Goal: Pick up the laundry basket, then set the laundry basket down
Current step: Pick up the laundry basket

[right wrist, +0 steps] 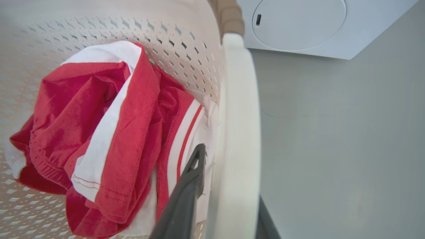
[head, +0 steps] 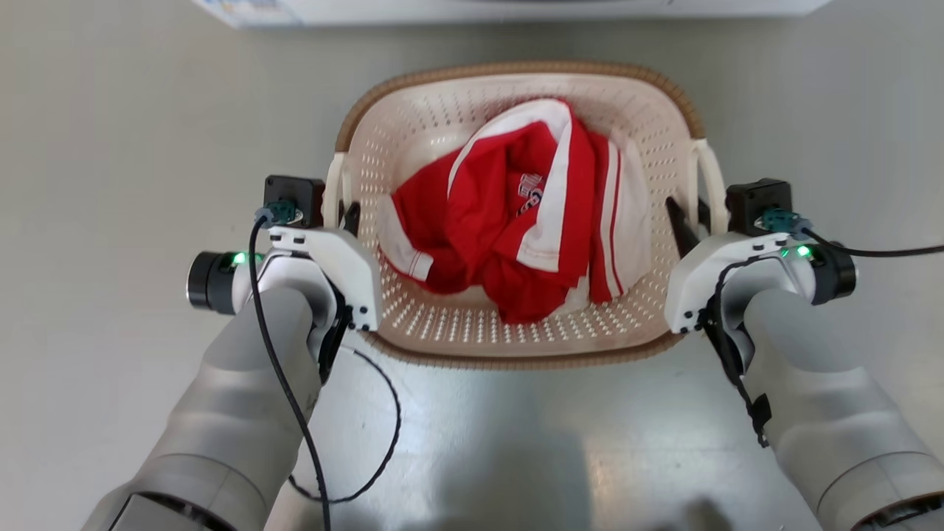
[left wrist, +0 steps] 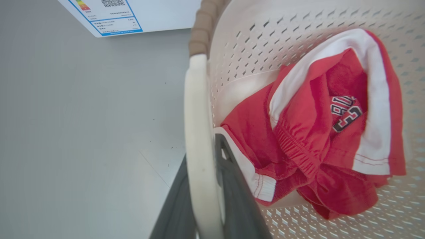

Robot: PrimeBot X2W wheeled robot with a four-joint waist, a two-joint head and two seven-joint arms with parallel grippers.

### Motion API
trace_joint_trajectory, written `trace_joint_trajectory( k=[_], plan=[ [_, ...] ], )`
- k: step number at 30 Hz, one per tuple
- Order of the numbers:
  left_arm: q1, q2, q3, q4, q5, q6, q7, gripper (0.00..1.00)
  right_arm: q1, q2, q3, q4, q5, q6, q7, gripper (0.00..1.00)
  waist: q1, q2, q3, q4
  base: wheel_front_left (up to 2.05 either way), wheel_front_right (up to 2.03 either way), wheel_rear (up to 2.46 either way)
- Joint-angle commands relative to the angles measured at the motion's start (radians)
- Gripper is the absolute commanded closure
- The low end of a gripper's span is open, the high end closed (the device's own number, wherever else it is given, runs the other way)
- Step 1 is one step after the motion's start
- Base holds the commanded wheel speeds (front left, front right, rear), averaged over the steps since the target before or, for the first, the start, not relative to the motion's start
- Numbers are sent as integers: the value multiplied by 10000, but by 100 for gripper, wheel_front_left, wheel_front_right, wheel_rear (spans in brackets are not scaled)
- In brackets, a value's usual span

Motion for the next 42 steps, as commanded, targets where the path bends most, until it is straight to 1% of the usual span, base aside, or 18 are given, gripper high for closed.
trace_joint_trajectory(
  k=[1, 3, 12, 25, 31, 42],
  plan=[
    [248, 472, 23, -45, -6, -98, 65, 100, 576, 237, 672, -18, 346, 106, 275, 100, 0, 0, -808, -252, 0, 0, 0],
    [312, 495, 1, -24, -13, -121, 154, 100, 625, 237, 846, -29, 551, 106, 369, 100, 0, 0, -1001, -301, 0, 0, 0],
    [1122, 617, -136, 69, -143, -288, 788, 100, 1331, 237, 2489, -392, 2369, 106, 1450, 100, 0, 0, -2875, -756, 0, 0, 0],
    [2659, 701, -306, 96, -381, -477, 1520, 100, 2407, 237, 4109, -495, 4044, 106, 2348, 100, 0, 0, -5396, -1316, 0, 0, 0],
    [3141, 600, -390, 99, -533, -610, 2006, 100, 2722, 237, 4608, -482, 4655, 106, 2711, 100, 0, 0, -6191, -1301, 0, 0, 0],
    [3892, 475, -681, 100, -705, -822, 3099, 100, 3129, 237, 5351, -415, 5433, 106, 3170, 100, 0, 0, -7289, -1023, 0, 0, 0]
  ],
)
